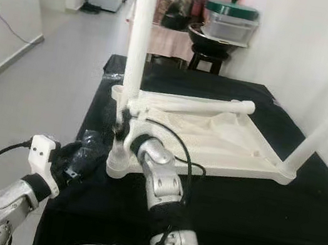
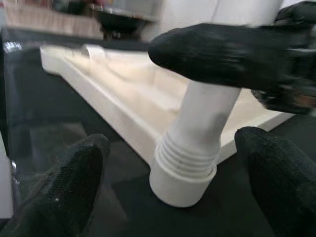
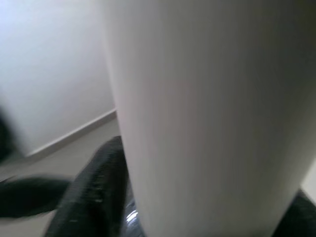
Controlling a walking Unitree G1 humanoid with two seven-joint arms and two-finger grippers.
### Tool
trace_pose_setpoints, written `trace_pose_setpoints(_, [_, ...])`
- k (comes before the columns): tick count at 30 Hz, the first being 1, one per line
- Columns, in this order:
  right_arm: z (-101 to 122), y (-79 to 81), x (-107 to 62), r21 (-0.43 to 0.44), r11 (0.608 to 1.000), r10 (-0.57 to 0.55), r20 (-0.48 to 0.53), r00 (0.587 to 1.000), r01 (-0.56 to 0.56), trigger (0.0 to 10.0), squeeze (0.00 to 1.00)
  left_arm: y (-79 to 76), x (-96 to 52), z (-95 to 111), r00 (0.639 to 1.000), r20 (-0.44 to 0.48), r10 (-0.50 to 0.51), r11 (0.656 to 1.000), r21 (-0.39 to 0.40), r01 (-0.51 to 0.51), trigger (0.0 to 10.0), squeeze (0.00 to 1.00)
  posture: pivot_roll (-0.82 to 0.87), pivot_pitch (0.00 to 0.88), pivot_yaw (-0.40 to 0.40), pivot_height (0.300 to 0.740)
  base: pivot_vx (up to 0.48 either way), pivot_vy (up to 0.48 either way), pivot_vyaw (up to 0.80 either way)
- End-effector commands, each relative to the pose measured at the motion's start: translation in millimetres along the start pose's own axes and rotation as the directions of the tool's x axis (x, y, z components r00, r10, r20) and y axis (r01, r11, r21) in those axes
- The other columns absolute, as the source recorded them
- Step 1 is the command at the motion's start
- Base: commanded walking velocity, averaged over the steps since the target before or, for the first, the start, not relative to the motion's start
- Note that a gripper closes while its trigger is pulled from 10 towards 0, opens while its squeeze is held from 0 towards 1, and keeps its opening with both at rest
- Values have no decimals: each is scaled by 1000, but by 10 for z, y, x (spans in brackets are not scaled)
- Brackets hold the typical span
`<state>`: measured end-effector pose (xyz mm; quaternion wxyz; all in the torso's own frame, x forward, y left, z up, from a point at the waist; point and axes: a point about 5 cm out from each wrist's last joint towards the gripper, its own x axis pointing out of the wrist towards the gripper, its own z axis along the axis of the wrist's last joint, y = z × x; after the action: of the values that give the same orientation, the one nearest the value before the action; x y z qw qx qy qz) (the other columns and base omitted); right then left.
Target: Building children table
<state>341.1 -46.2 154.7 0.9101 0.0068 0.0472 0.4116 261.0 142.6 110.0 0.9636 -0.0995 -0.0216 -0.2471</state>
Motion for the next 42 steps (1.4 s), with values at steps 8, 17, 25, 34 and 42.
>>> trace_pose_setpoints(8, [451,-141,-43,-149,883,451,13,892,-445,10000,0,-20,42,-16,1000,-11,-11,1000,4,11,10000,0,52,0,-68,740,0,0,0])
trace_pose_setpoints(17, [646,-284,-6,-102,829,552,-10,834,-550,0,0,-15,50,-12,1000,-14,-9,1000,7,9,10000,0,71,0,-70,740,0,0,0])
trace_pose_setpoints(25, [691,-347,-42,-91,800,596,-8,803,-594,0,0,-18,52,-6,1000,-11,-7,1000,5,7,10000,0,69,0,-72,740,0,0,0])
trace_pose_setpoints(34, [265,-457,-41,-54,981,188,1,982,-188,0,0,-13,47,16,1000,-4,-6,1000,4,6,10000,0,50,0,-78,740,0,0,0])
trace_pose_setpoints(42, [-240,-140,-8,11,963,-269,-55,961,270,0,0,26,61,30,1000,-7,-9,1000,8,10,10000,0,27,0,-42,740,0,0,0])
